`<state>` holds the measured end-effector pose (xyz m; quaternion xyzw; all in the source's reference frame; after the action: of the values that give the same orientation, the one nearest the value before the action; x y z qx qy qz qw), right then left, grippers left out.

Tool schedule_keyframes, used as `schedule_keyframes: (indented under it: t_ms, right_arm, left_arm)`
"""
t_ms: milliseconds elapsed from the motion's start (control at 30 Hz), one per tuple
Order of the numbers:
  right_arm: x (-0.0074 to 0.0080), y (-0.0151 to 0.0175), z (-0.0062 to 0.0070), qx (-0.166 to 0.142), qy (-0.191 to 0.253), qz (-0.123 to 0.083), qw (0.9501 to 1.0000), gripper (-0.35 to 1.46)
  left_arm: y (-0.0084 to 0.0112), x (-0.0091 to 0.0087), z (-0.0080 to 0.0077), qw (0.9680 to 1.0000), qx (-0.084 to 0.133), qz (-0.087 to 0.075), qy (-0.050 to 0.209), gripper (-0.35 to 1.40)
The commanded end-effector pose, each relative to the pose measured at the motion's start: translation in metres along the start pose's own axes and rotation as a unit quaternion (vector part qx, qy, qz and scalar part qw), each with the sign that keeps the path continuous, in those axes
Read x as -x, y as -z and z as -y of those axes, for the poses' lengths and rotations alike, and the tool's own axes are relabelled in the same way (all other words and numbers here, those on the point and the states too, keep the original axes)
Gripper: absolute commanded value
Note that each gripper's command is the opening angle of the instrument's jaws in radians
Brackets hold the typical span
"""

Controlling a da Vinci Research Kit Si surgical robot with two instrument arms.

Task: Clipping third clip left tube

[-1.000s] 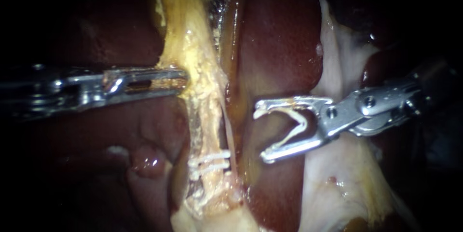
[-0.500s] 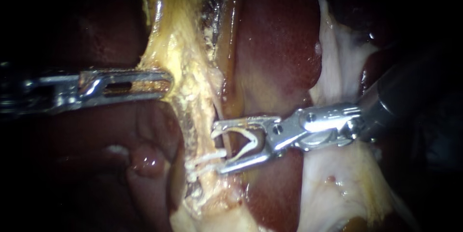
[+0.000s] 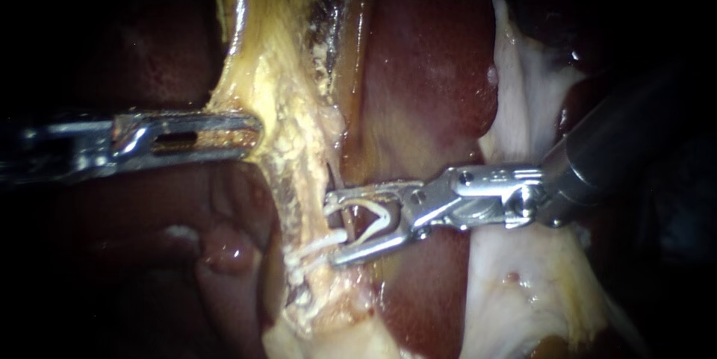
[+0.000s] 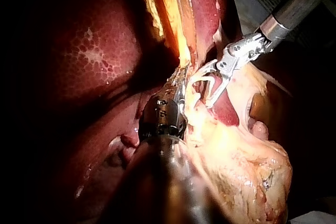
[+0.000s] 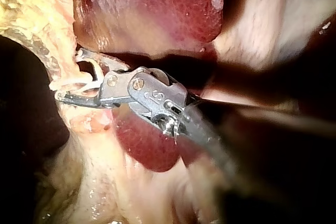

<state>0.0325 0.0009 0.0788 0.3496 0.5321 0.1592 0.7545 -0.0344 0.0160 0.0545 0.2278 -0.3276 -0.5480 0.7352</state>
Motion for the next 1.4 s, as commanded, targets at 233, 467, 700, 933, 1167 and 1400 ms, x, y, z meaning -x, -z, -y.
schedule_keyframes:
  t_ms: [233, 467, 700, 933, 1167, 1400]
  right_arm:
    - [-0.0006, -0.0017, -0.0007, -0.028, -0.044, -0.021, 0.9984, 0.57]
    - [-0.0009, -0.0019, -0.0005, -0.076, -0.076, -0.055, 0.9927, 0.57]
    - [-0.0011, -0.0014, -0.0001, -0.109, -0.094, -0.067, 0.9873, 0.55]
    - [-0.0012, -0.0016, 0.0001, -0.14, -0.108, -0.084, 0.9807, 0.55]
    - [-0.0016, -0.0025, -0.0003, -0.168, -0.121, -0.107, 0.9726, 0.54]
    - [-0.0021, -0.0037, -0.001, -0.179, -0.135, -0.127, 0.9663, 0.54]
  left_arm:
    - [0.0001, -0.0001, 0.0002, 1.0, -0.001, -0.001, 0.0, -0.35]
    - [0.0002, -0.0001, 0.0002, 1.0, -0.001, -0.001, 0.0, -0.35]
    - [0.0004, 0.0, -0.0001, 1.0, -0.002, -0.002, 0.0, -0.35]
    - [0.0004, 0.0002, -0.0007, 1.0, -0.003, -0.003, -0.001, -0.35]
    - [0.0004, 0.0002, -0.0007, 1.0, -0.003, -0.003, -0.001, -0.35]
    - [0.0003, 0.0002, -0.0006, 1.0, -0.003, -0.003, -0.001, -0.35]
